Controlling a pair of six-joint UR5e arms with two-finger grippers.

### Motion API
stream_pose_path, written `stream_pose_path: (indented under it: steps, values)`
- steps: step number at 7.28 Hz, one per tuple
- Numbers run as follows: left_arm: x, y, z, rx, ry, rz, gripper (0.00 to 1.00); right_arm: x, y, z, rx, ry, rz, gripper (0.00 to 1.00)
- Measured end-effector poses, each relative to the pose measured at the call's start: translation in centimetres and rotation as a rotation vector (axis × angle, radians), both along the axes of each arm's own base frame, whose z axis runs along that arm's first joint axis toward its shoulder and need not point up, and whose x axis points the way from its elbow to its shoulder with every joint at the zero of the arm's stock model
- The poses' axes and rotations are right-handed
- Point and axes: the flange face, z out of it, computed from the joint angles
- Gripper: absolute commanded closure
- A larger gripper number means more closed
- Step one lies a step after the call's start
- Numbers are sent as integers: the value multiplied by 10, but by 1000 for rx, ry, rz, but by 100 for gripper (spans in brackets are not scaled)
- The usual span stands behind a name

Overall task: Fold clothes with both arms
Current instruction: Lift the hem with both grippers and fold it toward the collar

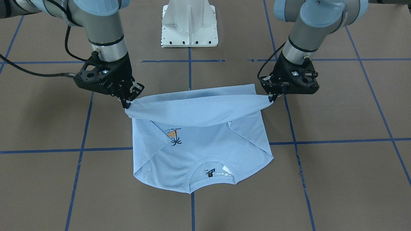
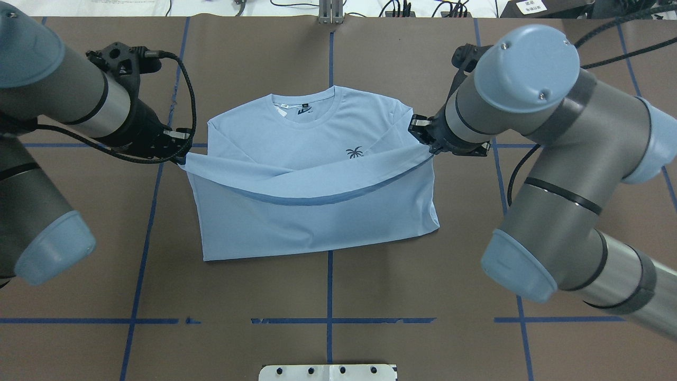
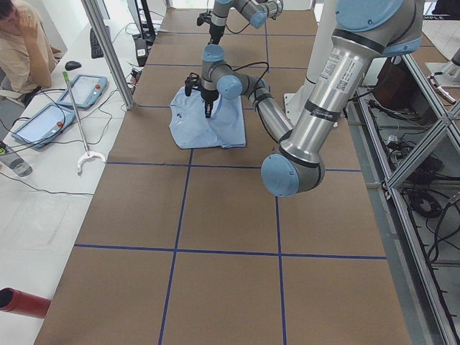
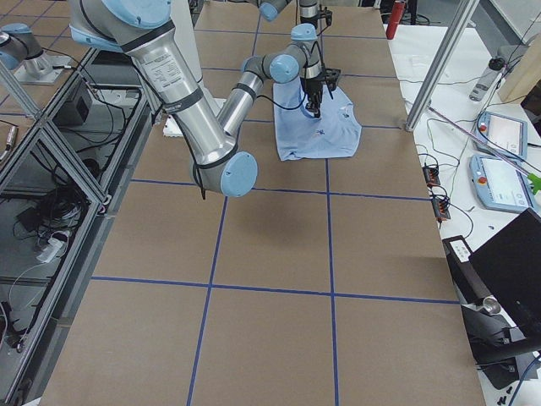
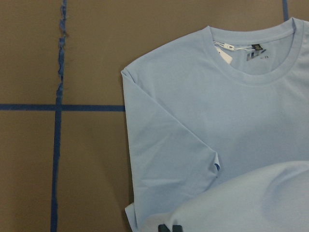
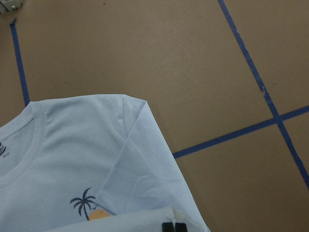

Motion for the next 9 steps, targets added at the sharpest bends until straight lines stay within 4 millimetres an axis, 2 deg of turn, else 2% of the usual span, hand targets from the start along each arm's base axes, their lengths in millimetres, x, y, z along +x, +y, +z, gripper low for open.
stream_pose_path:
  steps: [3, 4, 6, 7, 8, 9]
  values:
    - [35, -45, 37, 15, -50, -31, 100, -43, -60, 33, 9, 15, 5, 100]
    - [49, -62, 48, 27, -69, -35, 100, -53, -73, 47, 12, 23, 0, 100]
    - [73, -89, 83, 46, -75, -35, 100, -69, -92, 68, 12, 49, -13, 100]
    - [79, -95, 97, 52, -72, -36, 100, -76, -99, 78, 10, 56, -15, 100]
    - [81, -98, 102, 56, -69, -36, 100, -81, -104, 85, 13, 55, -17, 100]
    - [82, -99, 103, 60, -66, -36, 76, -84, -105, 88, 16, 54, -19, 49]
